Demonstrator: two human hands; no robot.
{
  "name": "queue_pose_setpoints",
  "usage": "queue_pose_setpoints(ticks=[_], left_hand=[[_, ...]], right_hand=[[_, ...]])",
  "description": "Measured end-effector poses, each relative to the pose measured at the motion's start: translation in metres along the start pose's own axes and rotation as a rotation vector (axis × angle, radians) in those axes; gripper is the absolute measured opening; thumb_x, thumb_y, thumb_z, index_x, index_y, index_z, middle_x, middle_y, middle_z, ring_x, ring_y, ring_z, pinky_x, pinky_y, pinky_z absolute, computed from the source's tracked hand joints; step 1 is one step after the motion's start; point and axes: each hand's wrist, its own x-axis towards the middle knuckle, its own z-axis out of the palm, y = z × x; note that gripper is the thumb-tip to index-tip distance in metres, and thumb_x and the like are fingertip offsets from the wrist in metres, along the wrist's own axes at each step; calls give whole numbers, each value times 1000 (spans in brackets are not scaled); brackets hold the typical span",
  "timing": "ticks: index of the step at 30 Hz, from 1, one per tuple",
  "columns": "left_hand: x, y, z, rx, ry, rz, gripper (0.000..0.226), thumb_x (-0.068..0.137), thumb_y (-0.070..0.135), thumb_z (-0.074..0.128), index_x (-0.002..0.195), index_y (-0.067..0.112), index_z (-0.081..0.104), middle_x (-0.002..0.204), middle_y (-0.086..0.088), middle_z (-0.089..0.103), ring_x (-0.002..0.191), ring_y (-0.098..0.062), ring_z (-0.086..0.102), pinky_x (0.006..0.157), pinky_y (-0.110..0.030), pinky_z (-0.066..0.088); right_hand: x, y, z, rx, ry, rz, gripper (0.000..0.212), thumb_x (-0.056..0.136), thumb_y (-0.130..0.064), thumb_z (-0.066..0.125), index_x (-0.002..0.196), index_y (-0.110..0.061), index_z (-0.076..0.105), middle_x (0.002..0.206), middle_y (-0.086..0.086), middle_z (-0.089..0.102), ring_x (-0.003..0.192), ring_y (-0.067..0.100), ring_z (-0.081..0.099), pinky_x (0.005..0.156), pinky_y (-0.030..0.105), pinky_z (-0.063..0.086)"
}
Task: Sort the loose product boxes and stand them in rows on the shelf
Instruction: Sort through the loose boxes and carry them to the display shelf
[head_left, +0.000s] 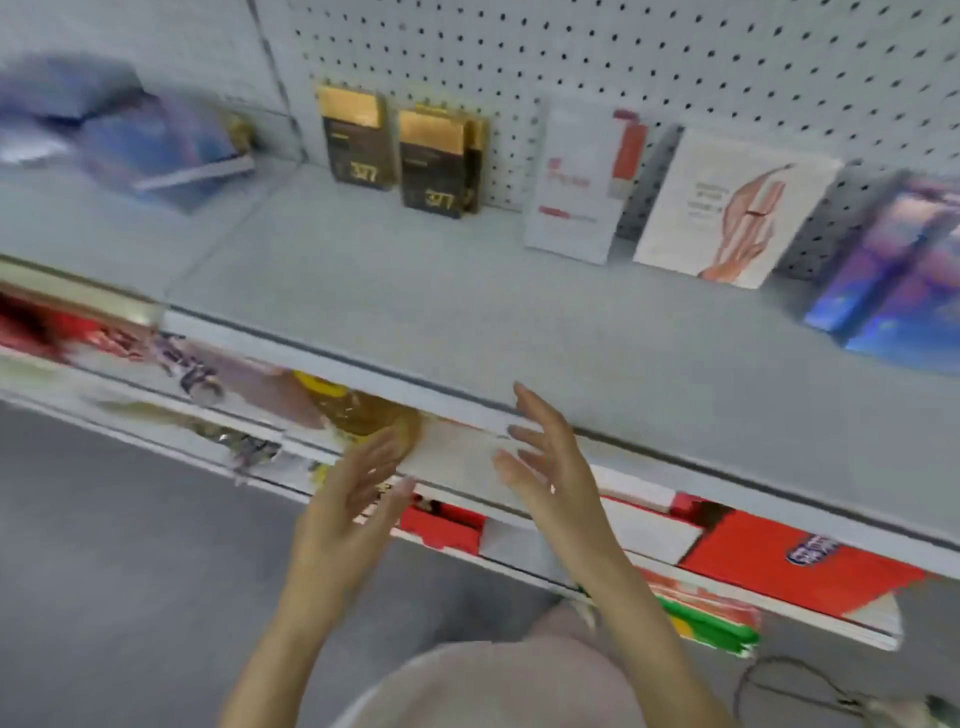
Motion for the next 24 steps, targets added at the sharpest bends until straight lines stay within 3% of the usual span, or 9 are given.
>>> queue_pose_setpoints(ticks=[5, 9, 13, 17, 19, 24], left_hand=[[-28, -30, -95, -77, 363, -66, 43, 80, 37, 70, 120, 32, 56, 117, 4, 67, 98, 6, 63, 79, -8, 49], [-32, -49, -139, -116, 555, -102, 65, 72, 56, 65, 132, 37, 49, 114, 12, 67, 104, 0, 64, 88, -23, 50], [-13, -61, -191, -83, 710, -124, 50, 79, 56, 65, 125, 45, 48, 109, 18, 66, 99, 0, 64, 83, -17, 50], [27, -80, -258, -64, 850, -165, 43, 77, 57, 67, 115, 46, 51, 104, 22, 66, 93, 3, 64, 77, -12, 50], [47, -85, -293, -61, 900, -187, 38, 79, 48, 66, 114, 46, 51, 105, 21, 65, 93, 4, 63, 81, -16, 50], [86, -81, -386, -20, 990, -232, 42, 83, 37, 68, 123, 36, 53, 110, 22, 64, 95, 6, 62, 84, -19, 46]], right_hand=[[30, -23, 99, -58, -331, -68, 59, 87, -40, 62, 135, -56, 32, 134, -45, 38, 128, -10, 41, 101, 6, 34], [53, -27, 172, -131, -498, -84, 66, 85, -47, 65, 141, -53, 29, 142, -27, 42, 131, -4, 41, 109, 28, 39], [89, -35, 244, -215, -575, -128, 65, 86, -51, 63, 139, -56, 27, 134, -25, 48, 123, -3, 48, 103, 29, 45], [139, -46, 324, -167, -594, -182, 69, 84, -50, 63, 143, -47, 28, 135, -20, 48, 114, -3, 54, 88, 11, 48], [168, -53, 366, -156, -617, -191, 66, 83, -48, 63, 142, -45, 32, 133, -19, 50, 111, -3, 56, 85, 11, 50], [229, -85, 465, -118, -711, -176, 54, 91, -36, 62, 137, -49, 36, 128, -40, 41, 105, -7, 55, 75, 11, 51]])
